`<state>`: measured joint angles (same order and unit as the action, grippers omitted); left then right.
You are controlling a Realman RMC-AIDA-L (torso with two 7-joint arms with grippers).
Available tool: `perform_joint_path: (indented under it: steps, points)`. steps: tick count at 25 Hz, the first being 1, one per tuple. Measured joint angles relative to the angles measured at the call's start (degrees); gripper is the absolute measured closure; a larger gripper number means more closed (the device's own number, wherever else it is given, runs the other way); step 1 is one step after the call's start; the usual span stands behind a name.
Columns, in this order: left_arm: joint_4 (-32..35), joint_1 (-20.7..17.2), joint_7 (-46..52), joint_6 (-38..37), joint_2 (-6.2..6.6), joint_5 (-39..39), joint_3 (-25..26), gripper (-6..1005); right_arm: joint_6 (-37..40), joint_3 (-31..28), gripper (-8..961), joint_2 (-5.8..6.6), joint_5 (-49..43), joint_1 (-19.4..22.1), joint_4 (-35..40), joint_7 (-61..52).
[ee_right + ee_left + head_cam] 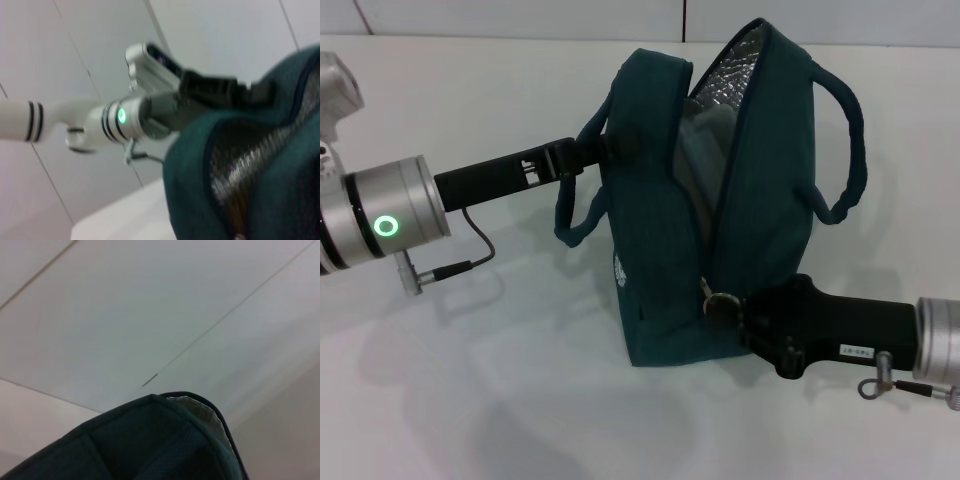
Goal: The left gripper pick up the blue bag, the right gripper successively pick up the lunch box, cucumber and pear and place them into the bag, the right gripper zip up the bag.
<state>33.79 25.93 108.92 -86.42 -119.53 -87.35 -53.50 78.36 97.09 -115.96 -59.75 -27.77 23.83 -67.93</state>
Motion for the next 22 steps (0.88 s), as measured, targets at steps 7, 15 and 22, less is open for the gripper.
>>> perform_joint_path:
  steps: [7,15,22]
  points:
    - [-1.22,0.10,-1.02,-1.08,0.06,0.00,0.04,936,6.08,-0.04,945,0.17,2.95,2.33,1.52,4.27]
    - [-4.29,-0.17,-5.62,-3.92,0.41,2.99,0.14,832,9.59,-0.09,945,0.18,3.01,2.37,1.86,5.10]
    - [-6.13,-1.01,-14.15,-8.19,0.32,5.78,0.83,560,11.75,-0.97,945,0.23,3.09,2.16,1.72,6.60]
